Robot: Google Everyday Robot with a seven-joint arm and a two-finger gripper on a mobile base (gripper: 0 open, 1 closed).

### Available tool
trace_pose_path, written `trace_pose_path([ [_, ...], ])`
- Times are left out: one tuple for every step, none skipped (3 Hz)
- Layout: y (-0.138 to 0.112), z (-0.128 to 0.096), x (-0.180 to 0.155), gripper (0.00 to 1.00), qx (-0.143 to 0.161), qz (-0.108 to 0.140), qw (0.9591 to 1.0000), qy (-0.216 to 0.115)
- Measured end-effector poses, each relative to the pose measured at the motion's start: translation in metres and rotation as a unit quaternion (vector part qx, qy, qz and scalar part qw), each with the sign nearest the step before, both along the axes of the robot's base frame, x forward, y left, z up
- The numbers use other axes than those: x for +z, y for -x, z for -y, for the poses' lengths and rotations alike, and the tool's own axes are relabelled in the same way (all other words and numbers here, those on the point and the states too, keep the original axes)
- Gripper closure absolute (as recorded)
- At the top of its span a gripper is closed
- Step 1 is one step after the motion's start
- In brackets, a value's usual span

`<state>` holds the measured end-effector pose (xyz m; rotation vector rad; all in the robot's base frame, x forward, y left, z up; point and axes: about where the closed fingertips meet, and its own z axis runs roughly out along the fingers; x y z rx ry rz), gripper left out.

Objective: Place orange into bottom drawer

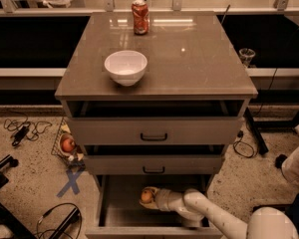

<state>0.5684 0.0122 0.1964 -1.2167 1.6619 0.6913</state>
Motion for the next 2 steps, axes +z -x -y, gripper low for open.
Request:
trace_pose_path([
  [-0.009, -0.016, -0.007, 1.0, 0.027, 0.021, 0.9994, 0.002],
  [-0.014, -0.028, -0.016, 1.0, 0.052, 0.034, 0.998, 0.009],
])
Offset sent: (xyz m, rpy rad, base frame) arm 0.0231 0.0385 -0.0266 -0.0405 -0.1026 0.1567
